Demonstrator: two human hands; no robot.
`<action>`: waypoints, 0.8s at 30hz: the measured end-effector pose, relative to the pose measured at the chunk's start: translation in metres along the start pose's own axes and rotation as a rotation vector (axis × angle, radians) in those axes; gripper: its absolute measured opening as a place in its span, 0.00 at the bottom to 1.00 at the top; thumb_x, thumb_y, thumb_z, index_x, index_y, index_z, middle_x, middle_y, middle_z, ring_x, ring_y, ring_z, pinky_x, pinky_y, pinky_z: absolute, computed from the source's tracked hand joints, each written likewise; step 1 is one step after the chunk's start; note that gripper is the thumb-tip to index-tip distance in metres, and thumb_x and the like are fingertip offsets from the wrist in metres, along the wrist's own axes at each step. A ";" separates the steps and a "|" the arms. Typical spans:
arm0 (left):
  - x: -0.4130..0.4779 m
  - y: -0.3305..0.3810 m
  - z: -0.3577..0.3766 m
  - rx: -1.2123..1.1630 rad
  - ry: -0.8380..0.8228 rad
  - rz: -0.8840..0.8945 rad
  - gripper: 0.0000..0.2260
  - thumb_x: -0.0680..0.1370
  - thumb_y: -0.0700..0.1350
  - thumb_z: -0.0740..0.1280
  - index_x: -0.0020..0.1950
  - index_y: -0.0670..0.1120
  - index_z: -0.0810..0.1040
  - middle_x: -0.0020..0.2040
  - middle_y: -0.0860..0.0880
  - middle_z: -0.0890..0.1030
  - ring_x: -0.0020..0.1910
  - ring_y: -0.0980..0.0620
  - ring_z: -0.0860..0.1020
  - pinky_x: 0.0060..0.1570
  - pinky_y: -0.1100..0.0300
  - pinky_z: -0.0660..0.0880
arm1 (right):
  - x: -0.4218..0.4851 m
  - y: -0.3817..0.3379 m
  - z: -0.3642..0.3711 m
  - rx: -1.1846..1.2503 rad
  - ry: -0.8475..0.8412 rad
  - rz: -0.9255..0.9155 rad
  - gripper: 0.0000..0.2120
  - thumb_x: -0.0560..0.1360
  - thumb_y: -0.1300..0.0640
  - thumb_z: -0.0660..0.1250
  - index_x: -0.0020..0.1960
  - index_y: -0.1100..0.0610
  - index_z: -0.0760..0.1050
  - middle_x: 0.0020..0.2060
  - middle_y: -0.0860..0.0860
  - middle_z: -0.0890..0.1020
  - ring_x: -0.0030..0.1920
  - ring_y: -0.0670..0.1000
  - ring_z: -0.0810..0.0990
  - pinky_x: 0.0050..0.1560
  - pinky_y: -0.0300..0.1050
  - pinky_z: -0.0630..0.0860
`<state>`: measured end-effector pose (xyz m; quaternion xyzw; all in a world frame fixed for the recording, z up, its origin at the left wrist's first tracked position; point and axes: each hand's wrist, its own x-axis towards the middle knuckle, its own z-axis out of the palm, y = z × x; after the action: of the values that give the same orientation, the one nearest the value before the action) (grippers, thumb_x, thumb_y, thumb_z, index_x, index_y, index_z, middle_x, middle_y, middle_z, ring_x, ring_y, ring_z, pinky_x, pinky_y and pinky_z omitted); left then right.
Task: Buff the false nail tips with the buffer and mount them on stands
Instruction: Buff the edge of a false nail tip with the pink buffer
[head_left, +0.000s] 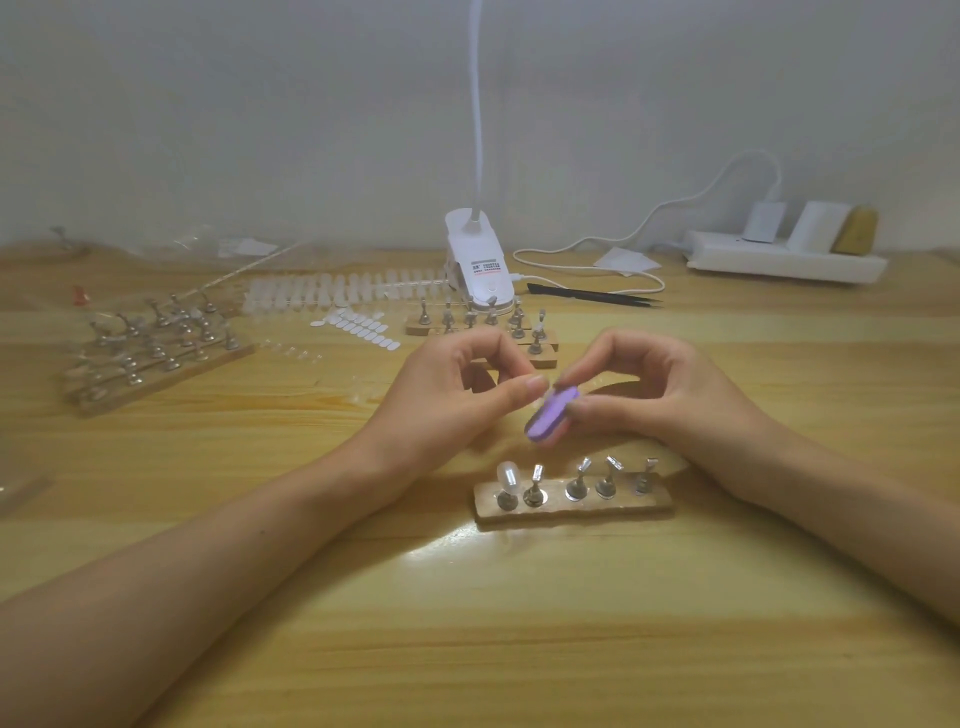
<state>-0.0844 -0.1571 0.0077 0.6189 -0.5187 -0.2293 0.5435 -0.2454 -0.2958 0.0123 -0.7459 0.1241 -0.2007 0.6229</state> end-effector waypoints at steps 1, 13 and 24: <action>0.000 0.000 0.000 0.005 -0.003 0.002 0.08 0.76 0.44 0.73 0.38 0.49 0.78 0.31 0.57 0.77 0.29 0.56 0.69 0.29 0.69 0.65 | 0.000 0.000 0.000 0.003 0.030 -0.009 0.09 0.69 0.60 0.75 0.47 0.60 0.79 0.49 0.59 0.86 0.46 0.61 0.87 0.47 0.52 0.84; 0.000 0.003 0.000 0.080 -0.019 0.058 0.07 0.76 0.43 0.73 0.38 0.49 0.79 0.37 0.53 0.79 0.32 0.57 0.72 0.34 0.68 0.69 | 0.000 -0.002 0.000 0.045 0.032 -0.013 0.07 0.67 0.58 0.77 0.45 0.56 0.83 0.46 0.58 0.87 0.44 0.59 0.87 0.42 0.46 0.83; -0.002 0.005 0.000 0.090 -0.010 0.062 0.06 0.75 0.44 0.73 0.39 0.49 0.79 0.40 0.51 0.80 0.34 0.56 0.72 0.37 0.65 0.70 | 0.000 -0.002 0.001 0.001 0.126 -0.058 0.10 0.67 0.57 0.76 0.46 0.59 0.82 0.47 0.54 0.87 0.44 0.56 0.87 0.44 0.43 0.83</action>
<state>-0.0866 -0.1548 0.0115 0.6250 -0.5501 -0.1918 0.5196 -0.2446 -0.2946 0.0146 -0.7346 0.1415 -0.2654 0.6081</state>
